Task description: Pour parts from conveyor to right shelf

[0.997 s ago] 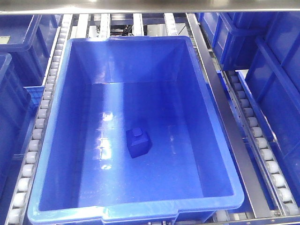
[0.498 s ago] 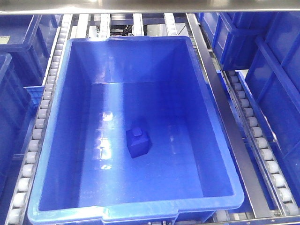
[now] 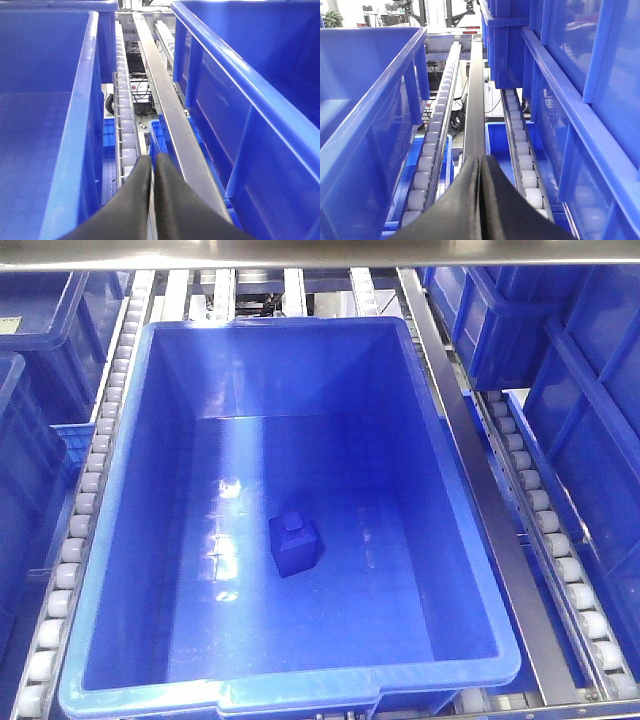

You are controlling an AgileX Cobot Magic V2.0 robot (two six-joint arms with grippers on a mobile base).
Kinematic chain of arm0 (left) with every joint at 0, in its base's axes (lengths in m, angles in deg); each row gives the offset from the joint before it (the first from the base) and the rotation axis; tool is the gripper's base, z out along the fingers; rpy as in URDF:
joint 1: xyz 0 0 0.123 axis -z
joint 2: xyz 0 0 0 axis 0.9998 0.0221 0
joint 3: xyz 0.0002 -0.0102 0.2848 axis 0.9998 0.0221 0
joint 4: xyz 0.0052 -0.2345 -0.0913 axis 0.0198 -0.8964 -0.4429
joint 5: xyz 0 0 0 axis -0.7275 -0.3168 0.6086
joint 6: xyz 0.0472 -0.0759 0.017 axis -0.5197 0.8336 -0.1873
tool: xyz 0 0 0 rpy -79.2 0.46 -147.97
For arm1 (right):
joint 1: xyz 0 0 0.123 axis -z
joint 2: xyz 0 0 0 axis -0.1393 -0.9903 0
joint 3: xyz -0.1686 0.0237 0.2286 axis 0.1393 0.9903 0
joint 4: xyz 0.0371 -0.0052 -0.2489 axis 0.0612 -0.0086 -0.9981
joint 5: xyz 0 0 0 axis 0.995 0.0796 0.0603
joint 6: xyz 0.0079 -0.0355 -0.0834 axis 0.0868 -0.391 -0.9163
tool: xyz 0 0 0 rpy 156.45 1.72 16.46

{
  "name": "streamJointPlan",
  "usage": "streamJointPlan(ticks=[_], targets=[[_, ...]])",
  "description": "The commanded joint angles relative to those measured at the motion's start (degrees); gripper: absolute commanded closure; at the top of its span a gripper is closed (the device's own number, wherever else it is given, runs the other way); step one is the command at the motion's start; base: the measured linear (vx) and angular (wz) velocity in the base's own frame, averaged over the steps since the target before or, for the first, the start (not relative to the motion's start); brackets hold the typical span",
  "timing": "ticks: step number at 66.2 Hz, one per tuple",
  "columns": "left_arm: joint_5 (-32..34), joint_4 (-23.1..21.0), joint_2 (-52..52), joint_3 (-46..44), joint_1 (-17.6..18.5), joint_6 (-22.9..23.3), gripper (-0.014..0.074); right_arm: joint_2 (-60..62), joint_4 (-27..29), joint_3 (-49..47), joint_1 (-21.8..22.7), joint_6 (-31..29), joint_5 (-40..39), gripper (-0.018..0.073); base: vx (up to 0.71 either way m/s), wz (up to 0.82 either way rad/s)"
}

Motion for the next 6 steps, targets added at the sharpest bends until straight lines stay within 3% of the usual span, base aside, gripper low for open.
streamJointPlan(ticks=[1,6], targets=[[4.22,-0.45,-0.67,-1.12,0.3,0.49,0.0603,0.74,-0.4,0.56,0.04,-0.14,-4.59,0.0567,0.0,0.0],[4.22,-0.45,-0.67,-1.12,0.3,0.49,0.0603,0.74,-0.4,0.56,0.04,-0.14,-4.59,0.0567,0.0,0.0]])
